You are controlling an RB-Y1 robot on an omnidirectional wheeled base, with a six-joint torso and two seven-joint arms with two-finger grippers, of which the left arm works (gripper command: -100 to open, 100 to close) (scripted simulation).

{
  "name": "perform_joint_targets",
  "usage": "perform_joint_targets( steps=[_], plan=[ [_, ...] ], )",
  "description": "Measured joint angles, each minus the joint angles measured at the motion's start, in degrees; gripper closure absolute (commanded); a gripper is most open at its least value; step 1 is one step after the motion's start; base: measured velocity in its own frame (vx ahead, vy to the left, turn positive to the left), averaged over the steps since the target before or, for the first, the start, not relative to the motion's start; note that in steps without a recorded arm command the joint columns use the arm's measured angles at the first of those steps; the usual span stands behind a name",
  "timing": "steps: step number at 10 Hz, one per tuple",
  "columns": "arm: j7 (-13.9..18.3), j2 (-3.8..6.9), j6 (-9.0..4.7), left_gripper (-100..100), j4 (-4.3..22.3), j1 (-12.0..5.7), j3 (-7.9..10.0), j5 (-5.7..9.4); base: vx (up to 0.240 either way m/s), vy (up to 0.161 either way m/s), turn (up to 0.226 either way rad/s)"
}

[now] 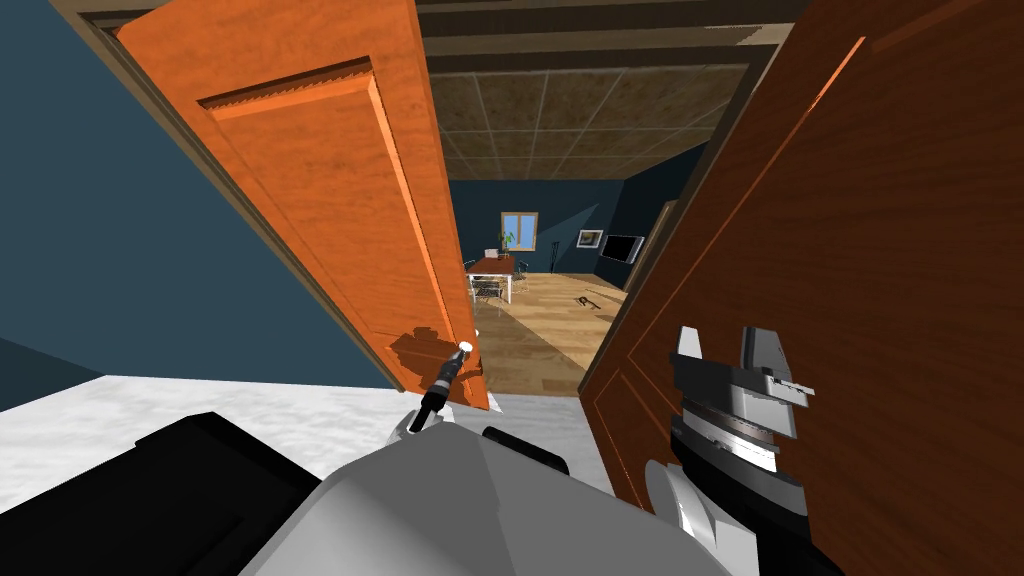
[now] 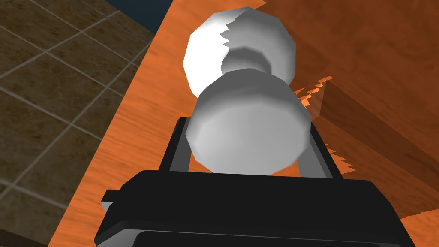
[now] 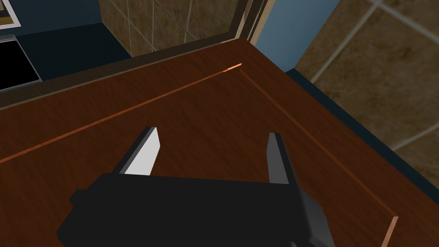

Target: Pull the door open

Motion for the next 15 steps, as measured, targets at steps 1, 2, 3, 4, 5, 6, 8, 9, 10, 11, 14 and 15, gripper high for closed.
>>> perform_joint_targets(
  steps=[1,2,3,4,5,6,8,9,10,11,14,15],
  plan=[
    [1.41,0.13,-0.02,100,0.32,-0.28,-0.17,0.47,-0.023,0.011,-0.028],
    [2.51,0.24,0.03,100,0.15,-0.15,-0.32,0.71,-0.026,0.011,-0.051],
    [3.92,0.47,-0.29,100,0.82,-0.49,-0.47,1.19,-0.047,0.02,-0.08],
    [5.61,0.71,-0.15,100,0.57,-0.4,-0.74,1.83,-0.037,0.021,-0.029],
    [6.84,0.77,-0.26,100,0.91,-0.68,-0.89,2.13,-0.032,0.015,-0.03],
    [8.32,0.85,-0.3,100,1.03,-0.79,-1.1,2.59,-0.046,0.023,-0.068],
    [11.11,0.88,-0.27,100,0.82,-0.66,-1.5,3.52,-0.04,0.016,-0.04],
    [12.63,1.04,-0.13,100,0.57,-0.48,-1.75,4.03,-0.028,0.011,-0.022],
    [13.88,1.23,-0.11,100,0.86,-0.68,-1.91,4.31,-0.033,0.011,-0.05],
    [15.53,1.59,-0.28,100,1.45,-1.0,-2.13,4.84,-0.05,0.026,-0.097],
    [19.85,1.71,-0.58,100,1.6,-1.1,-2.77,6.36,-0.039,0.018,-0.027],
    [20.85,1.63,-0.26,100,0.98,-0.78,-2.91,6.63,-0.035,0.012,-0.052]
  ],
)
